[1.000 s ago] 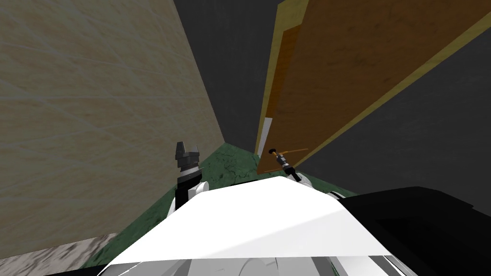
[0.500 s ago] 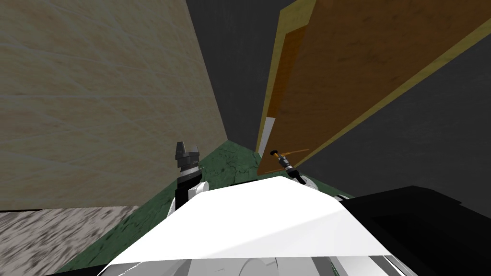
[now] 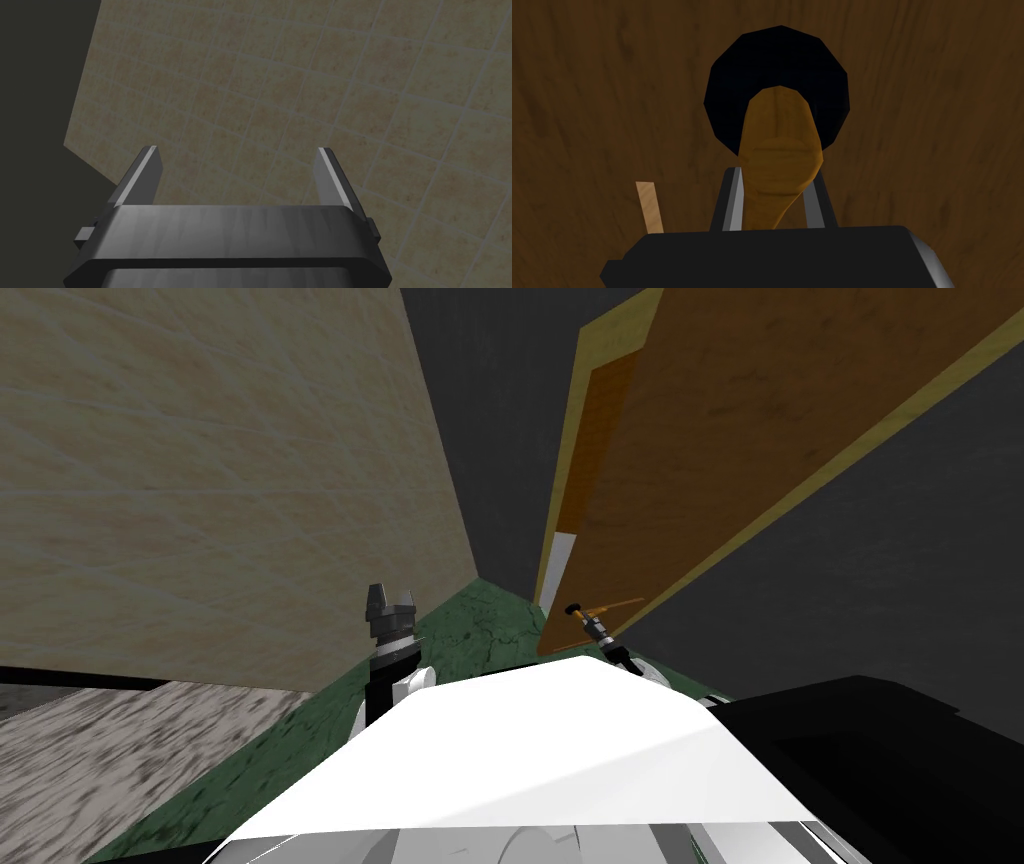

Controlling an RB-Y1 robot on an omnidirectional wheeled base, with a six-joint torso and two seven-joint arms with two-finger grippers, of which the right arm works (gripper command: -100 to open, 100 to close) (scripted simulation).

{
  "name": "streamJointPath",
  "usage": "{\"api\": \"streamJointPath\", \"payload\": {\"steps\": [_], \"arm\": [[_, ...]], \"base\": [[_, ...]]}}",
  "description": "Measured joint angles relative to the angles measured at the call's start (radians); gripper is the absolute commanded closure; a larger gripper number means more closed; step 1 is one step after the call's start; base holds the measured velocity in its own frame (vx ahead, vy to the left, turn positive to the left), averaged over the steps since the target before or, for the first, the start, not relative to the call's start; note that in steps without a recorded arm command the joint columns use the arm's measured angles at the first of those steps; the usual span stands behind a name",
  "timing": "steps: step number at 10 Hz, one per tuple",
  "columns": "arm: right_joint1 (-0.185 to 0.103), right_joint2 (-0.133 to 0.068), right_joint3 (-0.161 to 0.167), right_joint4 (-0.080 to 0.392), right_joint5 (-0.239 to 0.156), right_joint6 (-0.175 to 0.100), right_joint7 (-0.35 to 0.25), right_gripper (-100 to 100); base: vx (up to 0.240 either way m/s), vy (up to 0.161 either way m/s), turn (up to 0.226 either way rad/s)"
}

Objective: Pull the door open

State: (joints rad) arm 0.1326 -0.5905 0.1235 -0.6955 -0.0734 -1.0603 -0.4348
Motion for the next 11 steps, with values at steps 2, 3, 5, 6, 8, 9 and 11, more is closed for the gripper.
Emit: {"api": "streamJointPath", "payload": {"steps": [2,3,5,6,8,9,11], "arm": [[0.005,-0.004,0.004,0.002,0.001,-0.014,-0.005,100],[0.008,-0.008,0.007,0.005,0.001,-0.025,-0.008,100],[0.021,-0.016,0.011,0.002,0.002,-0.040,-0.013,100],[0.018,-0.015,0.016,0.019,0.004,-0.054,-0.015,100],[0.034,-0.026,0.019,0.011,0.003,-0.068,-0.020,100],[0.030,-0.028,0.022,0.025,0.004,-0.079,-0.023,100],[0.030,-0.027,0.026,0.035,0.006,-0.087,-0.026,100]], "base": [[-0.182,-0.096,0.162],[-0.207,-0.079,0.175],[-0.185,-0.092,0.123],[-0.195,-0.090,0.173],[-0.175,-0.057,0.107],[-0.064,-0.019,0.021],[-0.150,-0.073,0.142]]}}
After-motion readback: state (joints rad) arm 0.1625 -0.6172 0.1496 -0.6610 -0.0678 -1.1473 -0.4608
